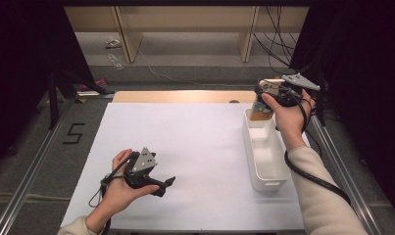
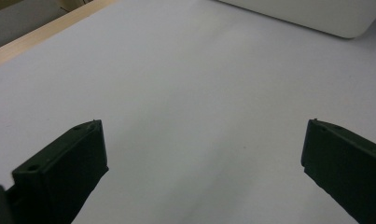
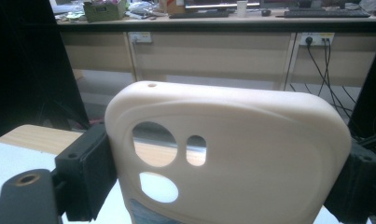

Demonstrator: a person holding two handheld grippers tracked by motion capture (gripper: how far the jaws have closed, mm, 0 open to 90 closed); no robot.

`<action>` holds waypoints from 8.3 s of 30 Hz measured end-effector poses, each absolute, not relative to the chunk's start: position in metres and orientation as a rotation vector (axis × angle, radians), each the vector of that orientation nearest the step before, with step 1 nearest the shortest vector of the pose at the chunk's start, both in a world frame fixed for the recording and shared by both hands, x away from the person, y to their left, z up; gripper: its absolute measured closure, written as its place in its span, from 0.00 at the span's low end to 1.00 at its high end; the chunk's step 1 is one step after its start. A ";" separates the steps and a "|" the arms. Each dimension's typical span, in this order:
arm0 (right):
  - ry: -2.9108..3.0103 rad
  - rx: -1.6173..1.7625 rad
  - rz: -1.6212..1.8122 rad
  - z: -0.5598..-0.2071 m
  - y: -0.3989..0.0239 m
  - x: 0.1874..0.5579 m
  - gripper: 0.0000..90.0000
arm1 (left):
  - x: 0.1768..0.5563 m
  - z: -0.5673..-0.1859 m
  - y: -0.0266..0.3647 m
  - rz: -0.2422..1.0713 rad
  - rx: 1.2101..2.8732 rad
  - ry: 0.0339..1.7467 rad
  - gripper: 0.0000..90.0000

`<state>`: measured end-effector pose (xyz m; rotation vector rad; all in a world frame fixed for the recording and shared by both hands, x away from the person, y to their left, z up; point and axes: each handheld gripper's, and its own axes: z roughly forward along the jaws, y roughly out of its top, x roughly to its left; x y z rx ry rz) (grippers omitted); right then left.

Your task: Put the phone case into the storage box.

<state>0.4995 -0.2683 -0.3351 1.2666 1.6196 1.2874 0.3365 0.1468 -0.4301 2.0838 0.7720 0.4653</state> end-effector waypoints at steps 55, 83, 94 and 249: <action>1.691 1.324 1.149 -0.367 -0.259 0.533 0.14 | 0.337 -0.431 0.147 0.457 2.083 0.770 0.00; 1.735 1.361 1.119 -0.389 -0.255 0.541 0.14 | 0.337 -0.431 0.147 0.456 2.085 0.768 0.00; 1.751 1.369 1.108 -0.396 -0.253 0.542 0.14 | 0.337 -0.431 0.147 0.455 2.085 0.768 0.00; 1.952 1.015 1.437 -0.382 -0.280 0.374 0.17 | 0.338 -0.431 0.148 0.449 2.062 0.783 0.00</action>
